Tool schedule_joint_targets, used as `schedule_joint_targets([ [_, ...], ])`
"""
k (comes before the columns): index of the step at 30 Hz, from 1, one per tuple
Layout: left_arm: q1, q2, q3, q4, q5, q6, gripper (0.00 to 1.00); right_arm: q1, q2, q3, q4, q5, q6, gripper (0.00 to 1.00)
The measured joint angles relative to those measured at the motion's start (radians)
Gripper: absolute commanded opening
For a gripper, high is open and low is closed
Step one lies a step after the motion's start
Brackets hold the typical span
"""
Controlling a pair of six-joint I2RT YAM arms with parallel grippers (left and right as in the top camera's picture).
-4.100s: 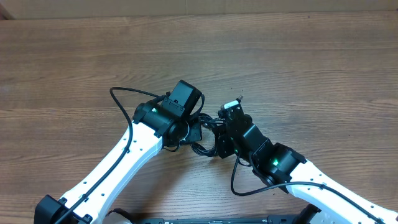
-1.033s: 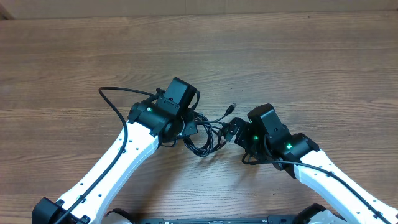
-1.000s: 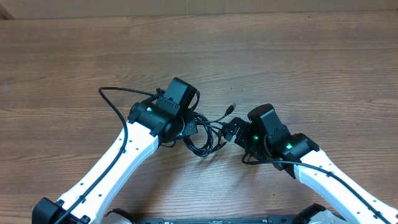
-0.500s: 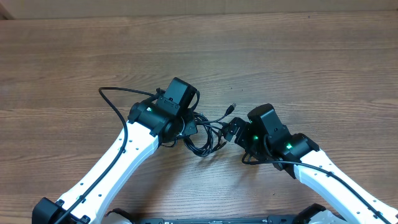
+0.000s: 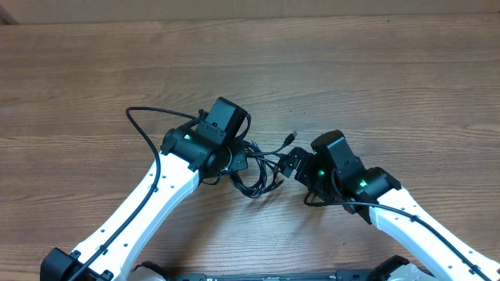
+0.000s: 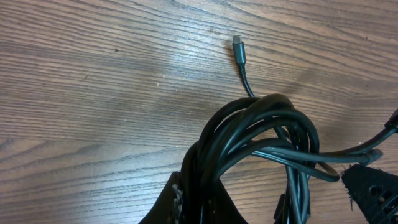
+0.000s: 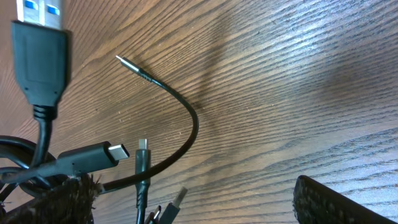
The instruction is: Untangle cables
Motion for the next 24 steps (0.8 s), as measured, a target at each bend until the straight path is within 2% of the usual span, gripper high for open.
schedule_joint_targets([
  [24, 0.000, 0.000, 0.000, -0.007, 0.000, 0.026, 0.04, 0.000, 0.000, 0.000, 0.023, -0.037, 0.000, 1.00],
])
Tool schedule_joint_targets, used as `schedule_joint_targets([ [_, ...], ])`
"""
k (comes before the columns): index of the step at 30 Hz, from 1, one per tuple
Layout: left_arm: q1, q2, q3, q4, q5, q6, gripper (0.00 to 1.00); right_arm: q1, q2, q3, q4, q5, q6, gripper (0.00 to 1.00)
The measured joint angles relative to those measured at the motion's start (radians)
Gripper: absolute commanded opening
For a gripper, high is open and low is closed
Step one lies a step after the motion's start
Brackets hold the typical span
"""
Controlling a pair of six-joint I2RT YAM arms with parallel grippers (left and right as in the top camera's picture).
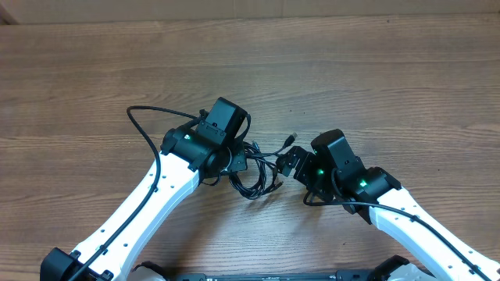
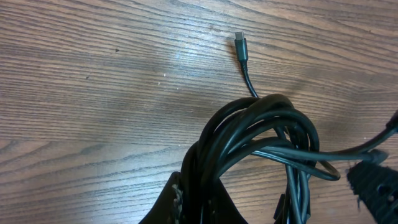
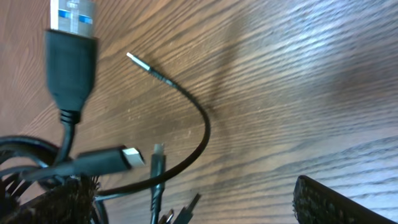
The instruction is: Untangle cables
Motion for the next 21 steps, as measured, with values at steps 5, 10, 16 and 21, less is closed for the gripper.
schedule_joint_targets([
  [5, 0.000, 0.000, 0.000, 0.000, 0.000, 0.000, 0.04, 0.000, 0.000, 0.000, 0.025, -0.096, 0.000, 1.00],
  [10, 0.000, 0.000, 0.000, 0.000, 0.000, 0.056, 0.04, 0.000, 0.000, 0.000, 0.052, -0.159, -0.043, 1.00],
  [16, 0.000, 0.000, 0.035, -0.024, 0.006, 0.137, 0.04, -0.023, -0.008, 0.000, 0.050, -0.204, -0.117, 1.00],
  [21, 0.000, 0.000, 0.109, -0.047, 0.008, 0.194, 0.04, -0.062, -0.102, 0.000, 0.030, -0.220, -0.157, 1.00],
])
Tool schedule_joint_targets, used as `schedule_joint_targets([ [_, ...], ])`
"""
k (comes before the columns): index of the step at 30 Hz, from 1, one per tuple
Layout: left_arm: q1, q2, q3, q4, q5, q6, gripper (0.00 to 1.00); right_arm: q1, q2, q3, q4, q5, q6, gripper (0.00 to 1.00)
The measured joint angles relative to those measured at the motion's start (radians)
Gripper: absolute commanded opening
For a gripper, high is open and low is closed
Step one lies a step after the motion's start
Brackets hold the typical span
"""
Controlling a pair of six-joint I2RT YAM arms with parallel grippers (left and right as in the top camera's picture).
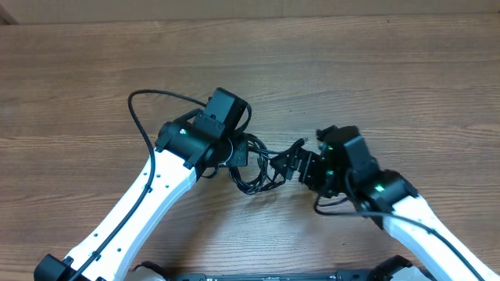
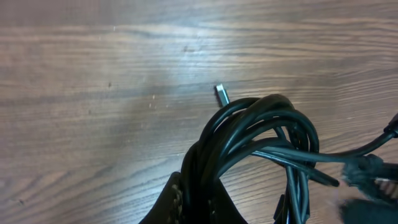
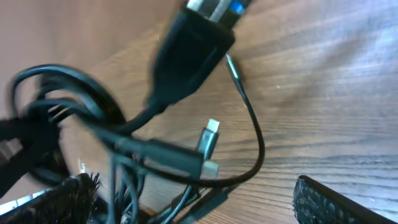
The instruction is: Untangle cables
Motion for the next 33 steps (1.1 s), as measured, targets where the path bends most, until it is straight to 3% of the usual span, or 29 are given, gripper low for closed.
schedule_joint_targets([
  [7, 0.000, -0.005, 0.017, -0.009, 0.000, 0.031, 0.04, -0.008, -0.262, 0.000, -0.013, -0.002, -0.039, 1.00],
  [13, 0.000, -0.005, 0.056, -0.032, 0.010, 0.034, 0.04, -0.008, -0.399, 0.002, -0.159, 0.141, -0.050, 1.00],
  [19, 0.000, -0.006, 0.092, -0.029, 0.030, 0.001, 0.04, -0.008, -0.359, 0.002, -0.164, 0.174, -0.043, 0.99],
  [23, 0.000, -0.006, 0.092, -0.033, 0.034, -0.060, 0.04, -0.008, -0.281, 0.002, -0.137, 0.149, -0.003, 0.79],
  [26, 0.000, -0.006, 0.092, -0.033, 0.034, -0.095, 0.04, -0.008, -0.204, 0.002, -0.059, 0.089, 0.018, 0.71],
  [29, 0.000, -0.006, 0.092, -0.033, 0.034, -0.116, 0.04, -0.008, -0.133, 0.002, 0.012, 0.017, 0.023, 0.71],
  [33, 0.000, -0.006, 0.092, -0.033, 0.029, -0.118, 0.04, -0.008, -0.051, 0.002, 0.029, -0.049, 0.024, 0.78],
])
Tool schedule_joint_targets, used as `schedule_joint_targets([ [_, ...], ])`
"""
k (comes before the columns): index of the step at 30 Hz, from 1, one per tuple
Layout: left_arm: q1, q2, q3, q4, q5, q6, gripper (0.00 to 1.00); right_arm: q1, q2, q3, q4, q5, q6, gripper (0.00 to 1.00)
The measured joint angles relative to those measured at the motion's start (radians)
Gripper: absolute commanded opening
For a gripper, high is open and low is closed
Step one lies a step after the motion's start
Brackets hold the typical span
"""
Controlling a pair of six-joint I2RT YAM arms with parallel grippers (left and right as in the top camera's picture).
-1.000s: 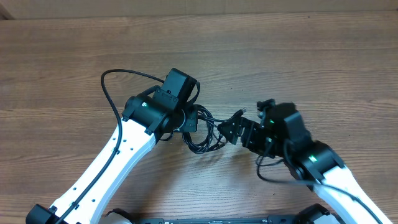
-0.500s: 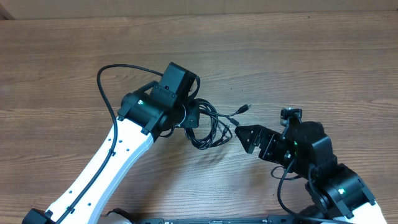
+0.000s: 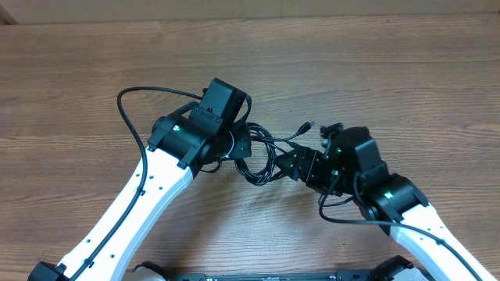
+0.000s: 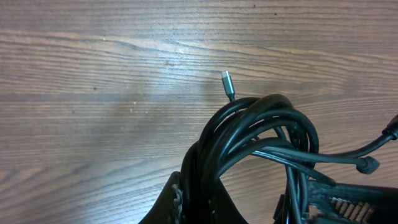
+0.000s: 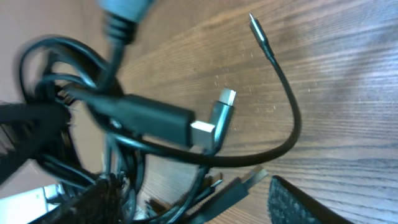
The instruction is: Untangle cables
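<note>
A tangled bundle of black cables (image 3: pixel 262 160) hangs between the two arms over the wooden table. My left gripper (image 3: pixel 237 148) is shut on its thick loops (image 4: pixel 261 134), which are pinched at the bottom of the left wrist view (image 4: pixel 202 190). A thin end with a small plug (image 4: pixel 226 79) sticks out above the loops. My right gripper (image 3: pixel 291 165) stands open at the bundle's right side, with several loose ends and plugs between its fingers (image 5: pixel 193 196). A black plug with a silver tip (image 5: pixel 186 127) and a thin curved lead (image 5: pixel 292 118) lie ahead of it.
Wooden table (image 3: pixel 406 78) all around. The left arm's own black lead (image 3: pixel 129 117) loops out to the left. A free plug end (image 3: pixel 308 125) points up to the right of the bundle.
The bundle sits a little higher in the overhead view and its free plug end points further up-right. In the right wrist view the big plug has swung to the top left. My right finger now shows in the left wrist view.
At first my left gripper was shut on the bundle and my open right gripper sat against its loose ends, and that held 1.8 s ago. By 1.1 s ago both arms had turned and the plugs swung. Now the grips are unchanged, with the ends splayed wider.
</note>
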Motion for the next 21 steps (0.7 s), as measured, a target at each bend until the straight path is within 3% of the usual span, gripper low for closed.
schedule_joint_targets([
  [5, 0.000, 0.000, 0.000, 0.000, -0.042, 0.138, 0.04, 0.000, 0.019, 0.000, 0.027, -0.023, -0.009, 0.81],
  [8, 0.000, 0.000, 0.000, 0.000, -0.071, 0.300, 0.04, 0.000, 0.008, 0.000, 0.072, -0.062, -0.074, 0.81],
  [16, 0.000, 0.000, 0.000, -0.002, -0.098, 0.686, 0.04, 0.000, -0.018, 0.000, 0.078, -0.130, -0.524, 0.69],
  [21, 0.000, 0.000, 0.000, -0.003, -0.101, 0.827, 0.04, 0.002, -0.016, 0.000, 0.075, -0.140, -0.672, 0.68],
])
